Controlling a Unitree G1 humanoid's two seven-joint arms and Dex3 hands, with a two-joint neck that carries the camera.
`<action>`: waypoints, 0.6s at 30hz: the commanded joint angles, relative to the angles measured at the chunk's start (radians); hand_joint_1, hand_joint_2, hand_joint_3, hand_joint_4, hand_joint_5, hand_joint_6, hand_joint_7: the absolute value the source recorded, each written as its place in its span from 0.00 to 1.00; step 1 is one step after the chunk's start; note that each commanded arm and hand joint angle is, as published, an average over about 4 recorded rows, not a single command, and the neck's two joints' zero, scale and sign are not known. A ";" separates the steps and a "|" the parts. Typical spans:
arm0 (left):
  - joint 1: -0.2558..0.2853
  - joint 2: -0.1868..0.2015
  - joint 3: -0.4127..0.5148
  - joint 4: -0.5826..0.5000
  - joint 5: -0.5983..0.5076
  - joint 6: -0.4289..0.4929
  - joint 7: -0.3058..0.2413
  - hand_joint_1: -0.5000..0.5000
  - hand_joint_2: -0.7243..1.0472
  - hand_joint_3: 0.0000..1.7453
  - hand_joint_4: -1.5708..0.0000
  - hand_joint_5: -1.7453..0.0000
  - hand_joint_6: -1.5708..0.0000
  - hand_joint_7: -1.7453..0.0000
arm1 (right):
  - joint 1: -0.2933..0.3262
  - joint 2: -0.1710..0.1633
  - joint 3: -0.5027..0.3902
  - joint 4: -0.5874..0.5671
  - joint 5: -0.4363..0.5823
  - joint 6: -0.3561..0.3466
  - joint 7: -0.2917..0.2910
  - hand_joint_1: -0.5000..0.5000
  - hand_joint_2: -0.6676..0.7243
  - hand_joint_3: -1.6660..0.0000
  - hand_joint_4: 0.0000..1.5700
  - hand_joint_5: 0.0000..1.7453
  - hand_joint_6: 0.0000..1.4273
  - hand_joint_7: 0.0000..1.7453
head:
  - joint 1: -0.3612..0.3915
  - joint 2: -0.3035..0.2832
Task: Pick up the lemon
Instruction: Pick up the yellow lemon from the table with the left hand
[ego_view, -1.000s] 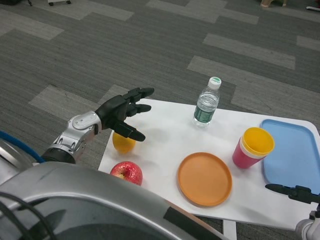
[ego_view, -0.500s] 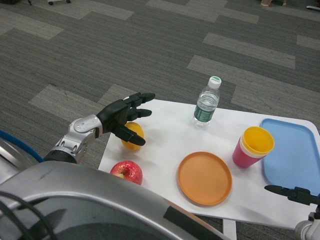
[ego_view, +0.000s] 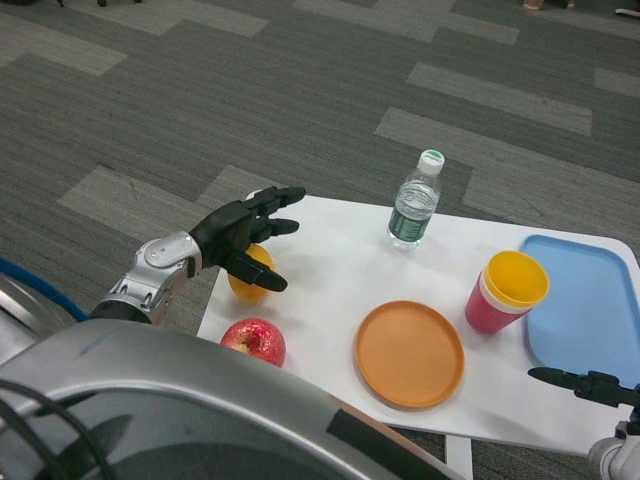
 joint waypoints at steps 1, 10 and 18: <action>0.000 -0.011 0.006 0.025 0.016 -0.007 -0.009 1.00 0.80 0.05 1.00 0.65 0.98 0.84 | 0.002 0.001 -0.006 -0.007 0.010 -0.004 0.001 0.38 0.68 1.00 0.22 0.00 0.00 0.00 | 0.001 -0.001; 0.008 -0.018 0.022 0.050 0.031 -0.042 -0.015 1.00 0.80 0.05 1.00 0.65 0.98 0.84 | 0.002 0.001 -0.006 -0.007 0.010 -0.004 0.001 0.38 0.68 1.00 0.22 0.00 0.00 0.00 | 0.001 -0.008; 0.013 -0.024 0.034 0.051 0.031 -0.085 -0.013 1.00 0.80 0.05 1.00 0.59 0.98 0.84 | 0.002 0.001 -0.006 -0.007 0.010 -0.004 0.001 0.38 0.68 1.00 0.22 0.00 0.00 0.00 | 0.005 -0.008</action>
